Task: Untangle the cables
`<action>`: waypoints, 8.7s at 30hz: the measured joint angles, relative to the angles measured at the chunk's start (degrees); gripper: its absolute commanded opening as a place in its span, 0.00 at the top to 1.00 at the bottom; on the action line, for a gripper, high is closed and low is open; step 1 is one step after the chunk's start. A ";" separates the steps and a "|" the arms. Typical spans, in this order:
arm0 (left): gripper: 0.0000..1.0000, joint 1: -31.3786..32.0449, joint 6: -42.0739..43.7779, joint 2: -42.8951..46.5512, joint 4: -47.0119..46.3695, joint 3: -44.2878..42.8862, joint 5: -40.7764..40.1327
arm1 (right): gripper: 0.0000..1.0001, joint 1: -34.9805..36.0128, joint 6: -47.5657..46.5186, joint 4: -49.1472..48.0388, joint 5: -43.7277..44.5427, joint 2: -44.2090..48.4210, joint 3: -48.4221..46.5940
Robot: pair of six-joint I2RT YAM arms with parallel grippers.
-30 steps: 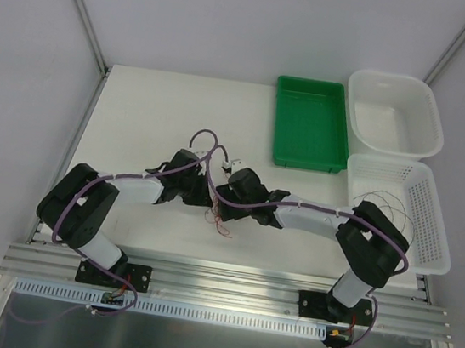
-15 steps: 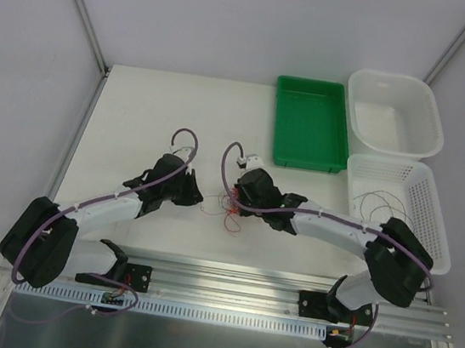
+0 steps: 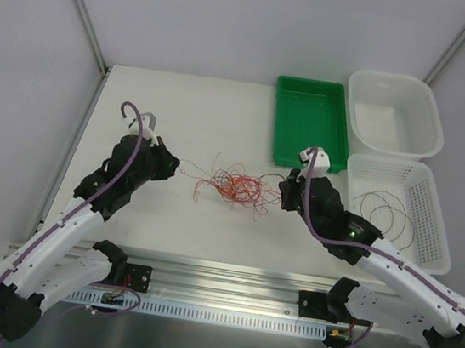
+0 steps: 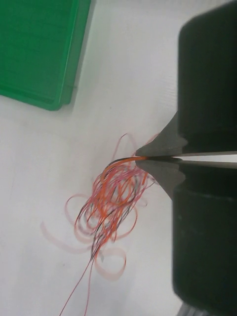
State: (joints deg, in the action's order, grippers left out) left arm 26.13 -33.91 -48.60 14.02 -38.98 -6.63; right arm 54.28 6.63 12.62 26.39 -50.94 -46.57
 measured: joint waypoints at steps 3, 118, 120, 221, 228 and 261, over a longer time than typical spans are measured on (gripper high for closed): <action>1.00 0.02 1.31 1.75 2.99 -8.66 0.09 | 0.99 -1.27 0.44 1.53 0.22 -4.15 0.11; 0.08 -8.94 12.39 -0.11 12.59 -5.38 28.13 | 0.40 -1.46 -2.40 11.67 -23.61 -16.26 -18.67; 0.08 -7.98 10.84 1.36 11.37 -4.33 28.41 | 0.40 -1.36 -2.16 11.65 -21.70 -16.37 -18.99; 1.00 8.81 17.11 -12.37 18.71 -32.37 18.10 | 0.50 -1.55 8.20 -42.86 -35.21 -39.89 0.22; 1.00 8.81 17.11 -9.94 18.18 -30.62 16.55 | 0.99 -1.92 7.74 -43.65 -34.34 -39.85 0.20; 0.91 -4.76 16.98 -14.49 22.36 -18.21 -7.43 | 0.99 -10.23 -3.17 4.72 -18.14 7.10 -7.04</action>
State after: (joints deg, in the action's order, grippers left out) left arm 21.37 -16.93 -63.09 36.38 -57.19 -14.06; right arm 44.05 3.46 17.34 8.25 -43.83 -53.60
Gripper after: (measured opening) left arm 0.065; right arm 0.016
